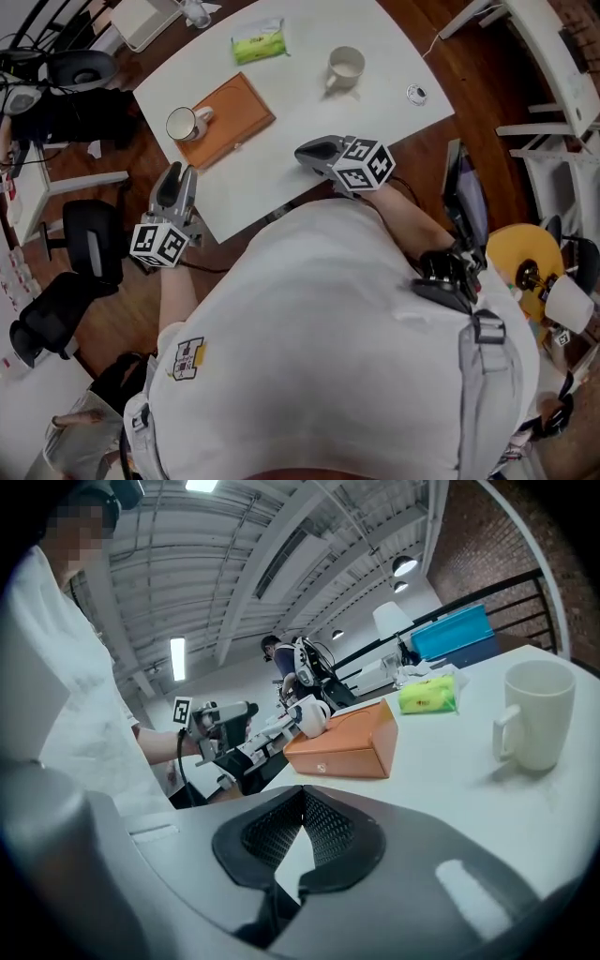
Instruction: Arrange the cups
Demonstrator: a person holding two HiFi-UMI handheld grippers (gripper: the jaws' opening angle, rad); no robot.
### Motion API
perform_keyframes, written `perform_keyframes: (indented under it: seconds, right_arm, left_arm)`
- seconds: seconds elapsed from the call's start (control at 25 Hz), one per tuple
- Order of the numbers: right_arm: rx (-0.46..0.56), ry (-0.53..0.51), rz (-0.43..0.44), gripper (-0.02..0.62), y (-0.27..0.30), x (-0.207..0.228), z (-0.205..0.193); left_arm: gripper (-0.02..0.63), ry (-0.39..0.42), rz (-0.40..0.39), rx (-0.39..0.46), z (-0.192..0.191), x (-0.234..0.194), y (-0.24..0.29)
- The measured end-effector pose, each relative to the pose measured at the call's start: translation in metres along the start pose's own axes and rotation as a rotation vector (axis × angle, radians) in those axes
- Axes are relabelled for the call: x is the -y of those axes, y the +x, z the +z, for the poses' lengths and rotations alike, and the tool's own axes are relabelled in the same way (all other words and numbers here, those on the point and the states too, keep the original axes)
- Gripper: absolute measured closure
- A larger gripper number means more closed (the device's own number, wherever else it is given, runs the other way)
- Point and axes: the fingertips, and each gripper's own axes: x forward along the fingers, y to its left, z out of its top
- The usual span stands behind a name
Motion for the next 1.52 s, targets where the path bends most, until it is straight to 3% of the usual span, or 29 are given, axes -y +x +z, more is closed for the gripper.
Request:
perform_keyframes:
  seconds: [0.12,0.28,0.64,1.52]
  right_arm:
    - [-0.031,-0.005,0.016,0.595,0.012,-0.003,-0.005]
    - [-0.052,-0.008,0.027,0.595,0.016,-0.001,-0.010]
    - [-0.077,-0.006,0.022,0.595,0.018,0.005,-0.024]
    - [-0.056,0.002,0.023,0.595,0.010,0.019,-0.020]
  left_arm:
    - [0.497,-0.067,-0.005,-0.077,-0.051,0.008,-0.007]
    - [0.604,-0.145,0.000,-0.121,-0.089,0.017,0.000]
    - [0.606,-0.232,-0.035,-0.245,-0.152,0.043,0.033]
    - [0.606,-0.248,-0.082,-0.279,-0.150,0.063,0.049]
